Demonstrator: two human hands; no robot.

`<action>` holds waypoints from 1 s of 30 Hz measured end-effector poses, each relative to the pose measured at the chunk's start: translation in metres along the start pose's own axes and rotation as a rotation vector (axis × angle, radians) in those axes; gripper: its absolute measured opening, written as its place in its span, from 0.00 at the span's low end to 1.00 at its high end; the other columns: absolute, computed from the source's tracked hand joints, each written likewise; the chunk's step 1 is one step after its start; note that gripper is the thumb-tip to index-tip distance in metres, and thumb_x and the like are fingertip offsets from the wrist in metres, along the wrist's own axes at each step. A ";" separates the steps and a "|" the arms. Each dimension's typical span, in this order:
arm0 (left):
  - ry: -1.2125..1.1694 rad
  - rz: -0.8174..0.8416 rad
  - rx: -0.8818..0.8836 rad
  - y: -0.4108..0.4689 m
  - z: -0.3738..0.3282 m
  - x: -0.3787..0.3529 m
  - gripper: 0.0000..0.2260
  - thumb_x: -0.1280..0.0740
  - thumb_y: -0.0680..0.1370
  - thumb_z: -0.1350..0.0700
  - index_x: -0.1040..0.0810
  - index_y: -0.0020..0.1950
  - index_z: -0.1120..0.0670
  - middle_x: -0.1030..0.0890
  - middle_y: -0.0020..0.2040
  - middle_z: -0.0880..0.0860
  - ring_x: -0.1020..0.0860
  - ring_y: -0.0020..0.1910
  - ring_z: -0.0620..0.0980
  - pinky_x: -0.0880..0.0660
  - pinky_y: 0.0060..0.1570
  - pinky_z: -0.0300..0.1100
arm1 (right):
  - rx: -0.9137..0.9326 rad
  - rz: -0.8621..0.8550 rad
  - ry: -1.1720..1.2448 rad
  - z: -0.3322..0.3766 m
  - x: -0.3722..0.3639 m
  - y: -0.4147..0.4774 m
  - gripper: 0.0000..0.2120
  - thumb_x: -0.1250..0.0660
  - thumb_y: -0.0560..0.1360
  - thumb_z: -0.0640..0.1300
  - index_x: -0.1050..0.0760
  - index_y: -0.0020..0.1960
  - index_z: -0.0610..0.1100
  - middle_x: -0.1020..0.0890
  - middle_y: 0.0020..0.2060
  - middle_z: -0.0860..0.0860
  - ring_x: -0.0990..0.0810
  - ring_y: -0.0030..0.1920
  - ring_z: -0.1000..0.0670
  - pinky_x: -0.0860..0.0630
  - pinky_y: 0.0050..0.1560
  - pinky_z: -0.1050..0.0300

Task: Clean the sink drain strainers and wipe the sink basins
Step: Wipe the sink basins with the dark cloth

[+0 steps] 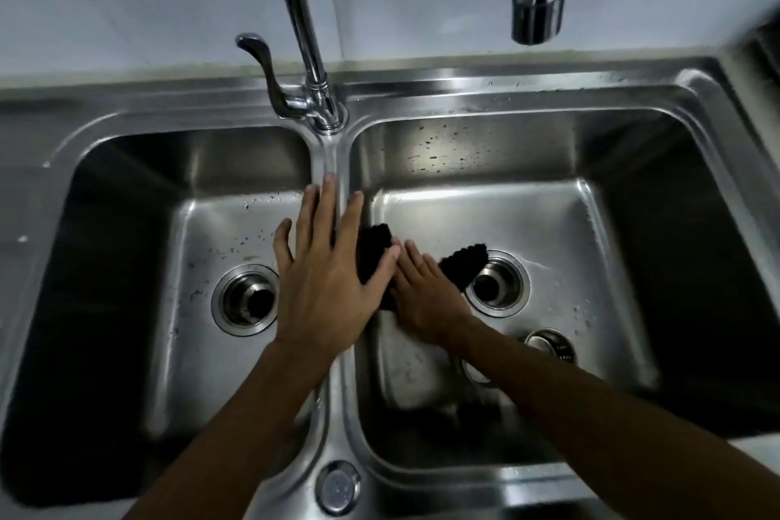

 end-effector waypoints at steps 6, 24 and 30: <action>0.006 -0.013 -0.014 0.001 0.000 -0.001 0.35 0.48 0.81 0.33 0.36 0.81 0.53 0.46 0.84 0.56 0.48 0.83 0.56 0.43 0.76 0.64 | 0.249 0.287 -0.101 0.034 -0.031 -0.082 0.33 0.47 0.85 0.48 0.59 0.82 0.41 0.59 0.82 0.42 0.57 0.82 0.41 0.51 0.80 0.45; -0.045 -0.003 -0.014 -0.001 -0.003 0.001 0.34 0.43 0.81 0.35 0.36 0.81 0.54 0.46 0.84 0.56 0.49 0.83 0.55 0.46 0.76 0.61 | 0.271 0.517 -0.183 -0.046 -0.032 -0.146 0.21 0.47 0.85 0.45 0.36 0.77 0.49 0.39 0.75 0.38 0.31 0.68 0.35 0.24 0.60 0.40; -0.028 -0.004 -0.010 0.000 -0.004 0.002 0.33 0.43 0.80 0.36 0.35 0.80 0.54 0.46 0.84 0.54 0.48 0.83 0.54 0.46 0.76 0.59 | 0.452 0.047 -0.168 0.030 -0.011 -0.085 0.19 0.43 0.80 0.44 0.23 0.68 0.44 0.25 0.69 0.40 0.23 0.64 0.38 0.19 0.38 0.49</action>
Point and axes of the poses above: each hand's wrist, its own y-axis towards the middle knuckle, its own x-axis out of the back of the hand, z = x × y, the point moved 8 cm from there along y, towards the middle knuckle
